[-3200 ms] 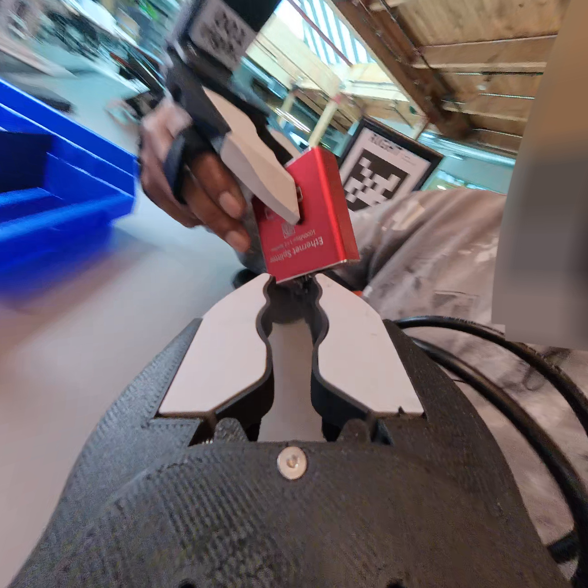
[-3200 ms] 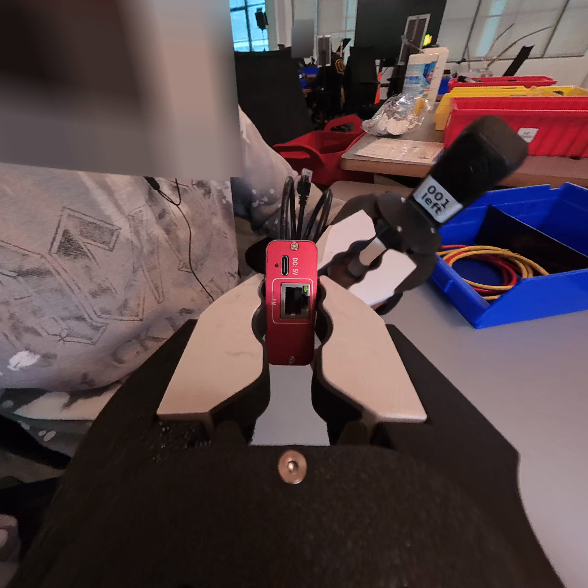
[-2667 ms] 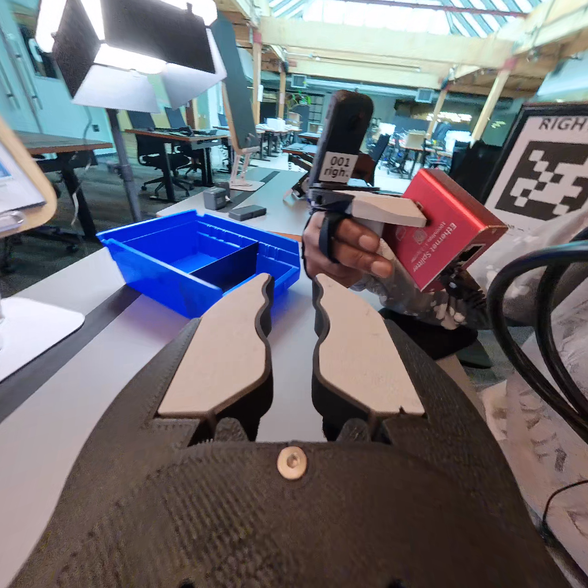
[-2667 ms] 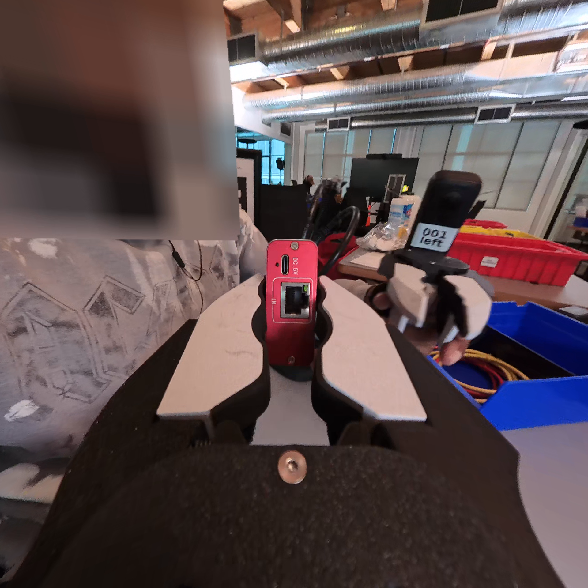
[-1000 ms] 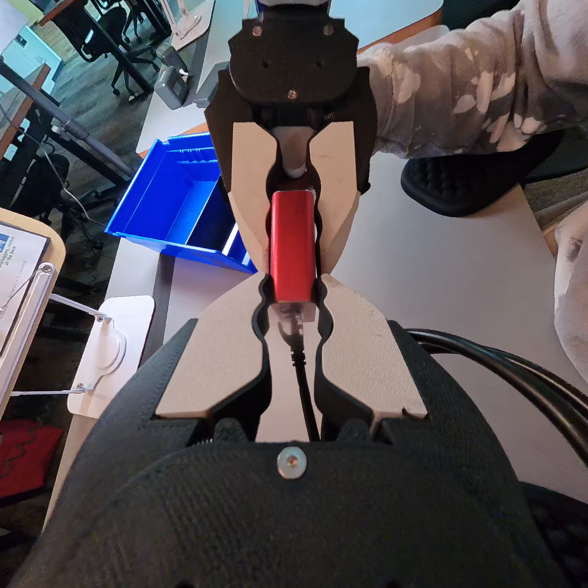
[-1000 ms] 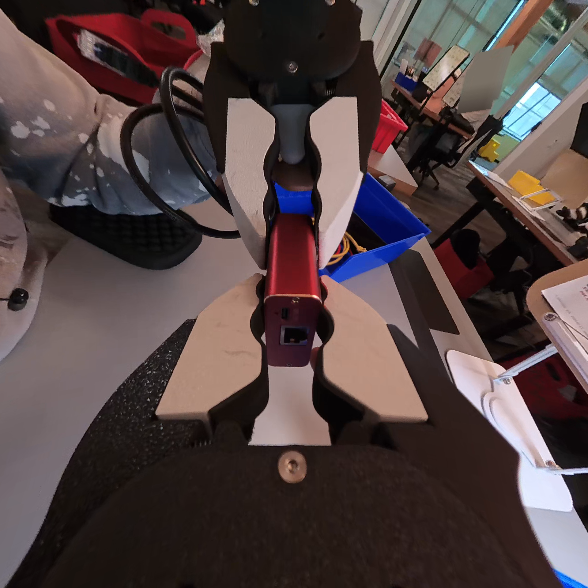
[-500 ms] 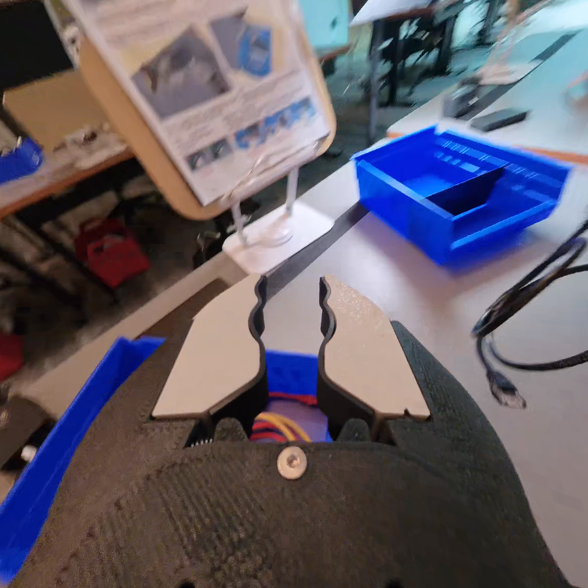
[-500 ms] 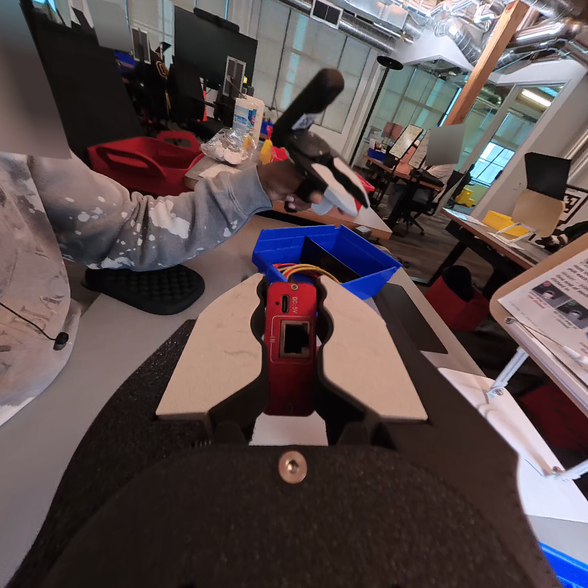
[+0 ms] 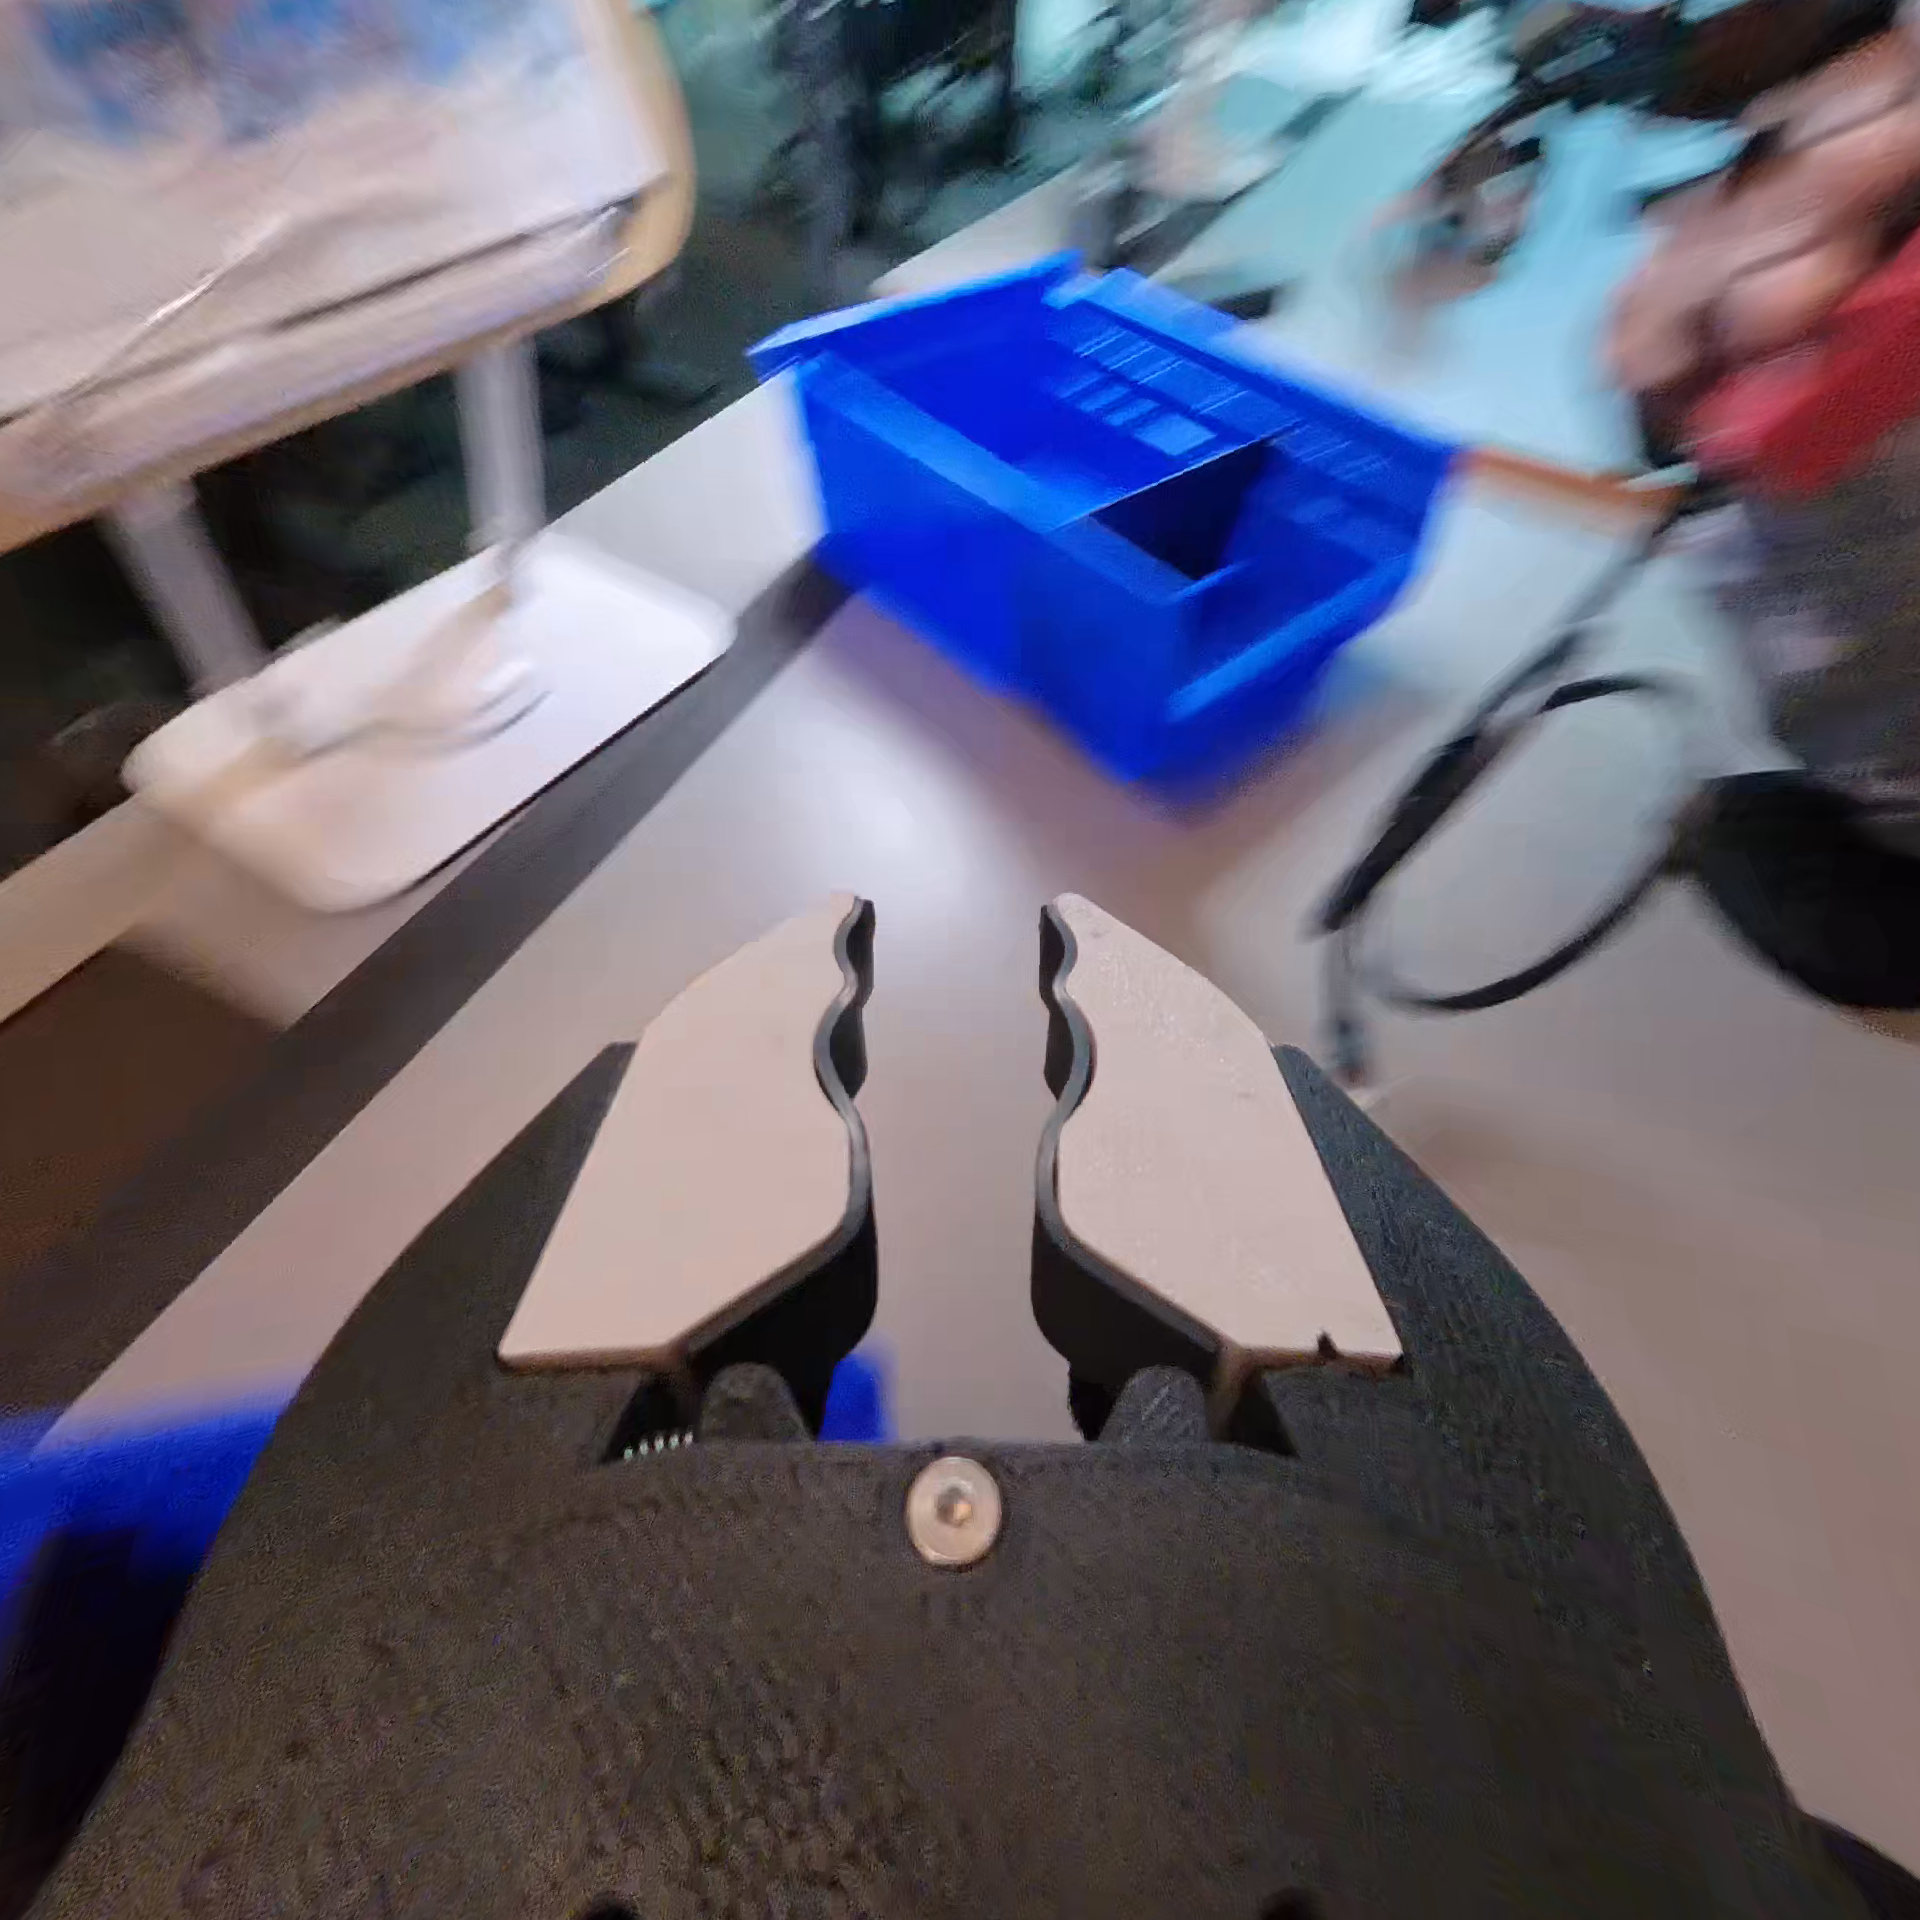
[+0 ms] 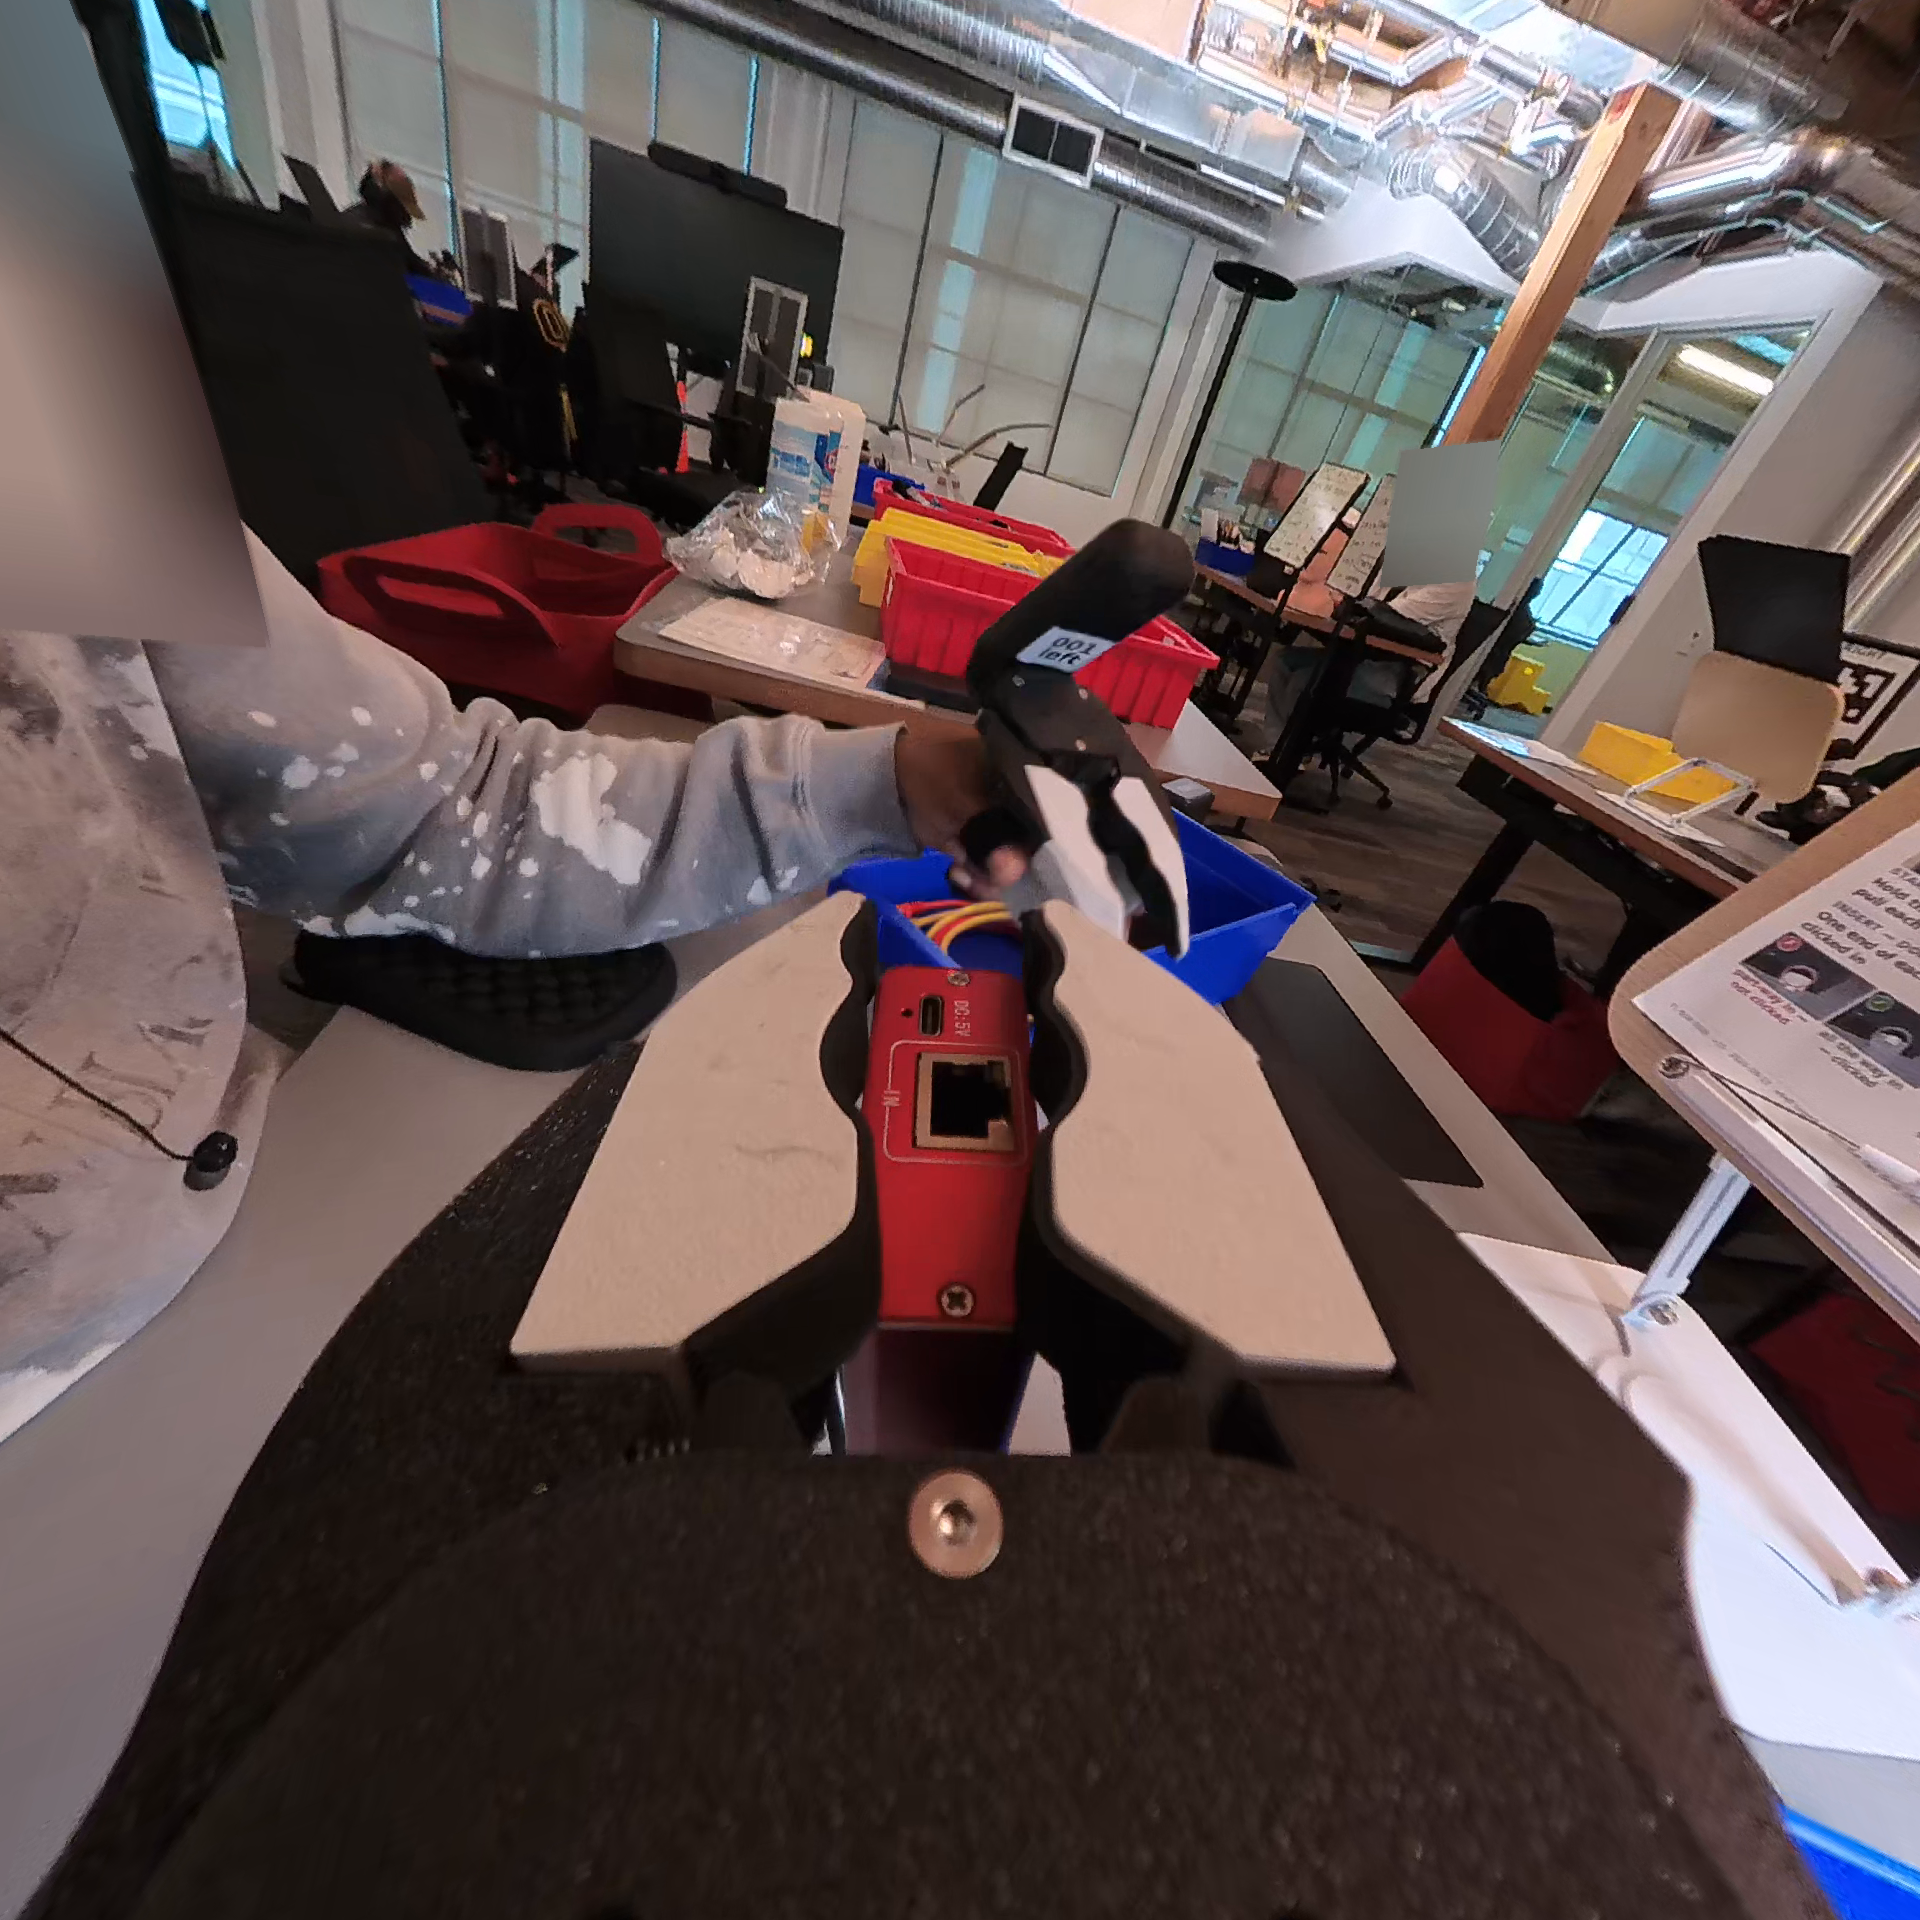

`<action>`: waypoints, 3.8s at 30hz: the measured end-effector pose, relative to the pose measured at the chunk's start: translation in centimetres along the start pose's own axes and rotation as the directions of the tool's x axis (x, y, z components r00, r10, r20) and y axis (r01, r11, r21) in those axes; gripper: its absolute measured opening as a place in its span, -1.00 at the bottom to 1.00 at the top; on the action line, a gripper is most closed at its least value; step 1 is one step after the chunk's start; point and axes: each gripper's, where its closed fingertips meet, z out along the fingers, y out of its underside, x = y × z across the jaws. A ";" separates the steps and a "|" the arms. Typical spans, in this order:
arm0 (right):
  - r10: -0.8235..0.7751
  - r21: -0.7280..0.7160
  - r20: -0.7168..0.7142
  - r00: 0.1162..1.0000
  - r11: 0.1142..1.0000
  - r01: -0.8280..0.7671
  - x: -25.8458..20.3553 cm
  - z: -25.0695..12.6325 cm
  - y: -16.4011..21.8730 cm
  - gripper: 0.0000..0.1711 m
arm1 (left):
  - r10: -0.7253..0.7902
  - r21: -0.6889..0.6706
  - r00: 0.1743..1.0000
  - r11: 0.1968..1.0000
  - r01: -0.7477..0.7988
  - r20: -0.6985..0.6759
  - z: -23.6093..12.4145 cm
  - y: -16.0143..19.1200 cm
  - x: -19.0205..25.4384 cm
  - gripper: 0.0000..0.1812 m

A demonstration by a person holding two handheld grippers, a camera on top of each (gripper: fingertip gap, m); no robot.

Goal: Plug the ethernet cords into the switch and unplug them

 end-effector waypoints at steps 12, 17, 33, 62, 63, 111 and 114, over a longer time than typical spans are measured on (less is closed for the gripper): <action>0.026 0.063 0.020 0.999 0.998 -0.027 -1.2 2.9 0.3 -0.69 | 0.363 0.177 0.880 0.930 -0.322 -0.307 7.4 -4.0 16.9 -0.71; -0.005 -0.168 -0.030 1.000 0.986 0.000 0.2 2.3 3.6 -0.68 | 0.404 -0.006 0.893 0.910 -0.413 -0.201 6.3 -3.0 14.0 -0.71; -0.120 -0.612 0.074 0.990 0.779 0.139 -1.8 5.0 14.8 -0.66 | 0.476 -0.485 0.851 0.703 -0.521 -0.224 4.7 3.5 12.2 -0.71; 0.384 0.433 -0.102 0.918 0.848 -0.307 5.8 -1.8 -0.3 -0.65 | 0.226 0.177 0.833 0.972 -0.157 -0.504 1.0 -7.5 21.2 -0.68; 0.411 0.511 -0.078 0.908 0.799 -0.317 6.0 -2.8 -1.5 -0.65 | 0.213 0.176 0.848 0.974 -0.144 -0.485 3.0 -7.2 21.8 -0.66; 0.300 0.349 0.080 0.951 0.885 -0.309 1.6 0.4 -1.4 -0.67 | 0.102 0.245 0.993 0.966 -0.085 -0.061 -3.6 -7.7 5.7 -0.54; 0.286 0.351 0.072 0.956 0.890 -0.292 1.5 0.2 -1.7 -0.67 | 0.050 0.140 0.988 0.988 -0.071 0.143 -4.7 -5.6 1.0 -0.55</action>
